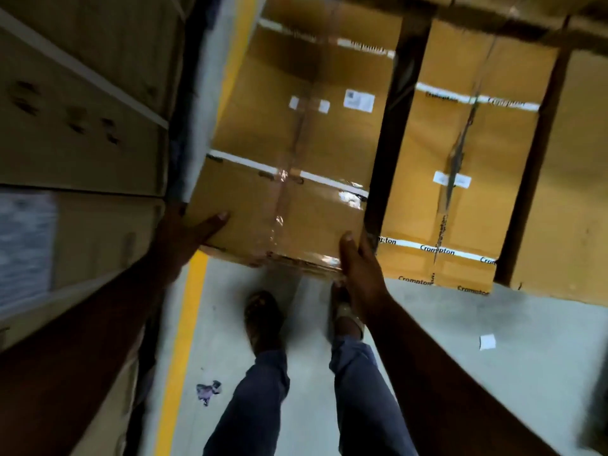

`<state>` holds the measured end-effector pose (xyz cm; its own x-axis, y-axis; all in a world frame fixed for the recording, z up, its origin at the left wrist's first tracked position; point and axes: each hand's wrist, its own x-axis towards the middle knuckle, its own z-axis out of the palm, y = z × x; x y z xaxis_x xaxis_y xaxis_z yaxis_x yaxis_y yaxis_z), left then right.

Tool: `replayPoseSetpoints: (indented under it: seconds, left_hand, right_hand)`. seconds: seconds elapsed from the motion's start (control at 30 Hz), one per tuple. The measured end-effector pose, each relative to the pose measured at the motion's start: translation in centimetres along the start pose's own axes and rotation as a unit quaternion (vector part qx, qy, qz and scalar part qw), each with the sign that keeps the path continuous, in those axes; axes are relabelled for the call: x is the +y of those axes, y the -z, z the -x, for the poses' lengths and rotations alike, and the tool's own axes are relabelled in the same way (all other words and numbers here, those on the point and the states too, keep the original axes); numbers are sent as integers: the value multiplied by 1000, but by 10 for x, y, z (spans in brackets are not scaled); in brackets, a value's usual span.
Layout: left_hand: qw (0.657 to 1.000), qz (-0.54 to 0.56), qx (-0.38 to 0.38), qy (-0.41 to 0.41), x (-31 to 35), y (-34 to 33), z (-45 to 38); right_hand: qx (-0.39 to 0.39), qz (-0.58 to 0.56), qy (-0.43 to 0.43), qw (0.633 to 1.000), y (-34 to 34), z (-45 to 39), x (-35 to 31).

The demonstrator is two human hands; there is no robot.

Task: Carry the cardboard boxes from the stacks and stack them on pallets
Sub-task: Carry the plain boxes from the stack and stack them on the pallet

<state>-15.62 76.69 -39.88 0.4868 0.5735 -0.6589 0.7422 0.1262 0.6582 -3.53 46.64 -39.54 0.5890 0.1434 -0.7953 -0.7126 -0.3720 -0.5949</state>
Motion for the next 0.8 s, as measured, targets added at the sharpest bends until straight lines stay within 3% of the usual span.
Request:
replayPoseSetpoints:
  seconds: [0.13, 0.4, 0.5, 0.63, 0.8]
  left_hand:
    - [999, 17, -5, 29, 62, 34, 130]
    - [998, -4, -20, 62, 108, 61, 354]
    - [997, 44, -54, 33, 132, 20, 410]
    - [983, 23, -178, -37, 165, -72, 510]
    - [977, 38, -190, -85, 161, -193, 619]
  right_hand:
    - [17, -22, 35, 999, 37, 129, -75]
    - [61, -8, 85, 994, 146, 376, -87]
    - [77, -35, 119, 989, 203, 436, -67]
    - [128, -89, 150, 976, 305, 495, -33]
    - [166, -84, 189, 964, 441, 557, 25]
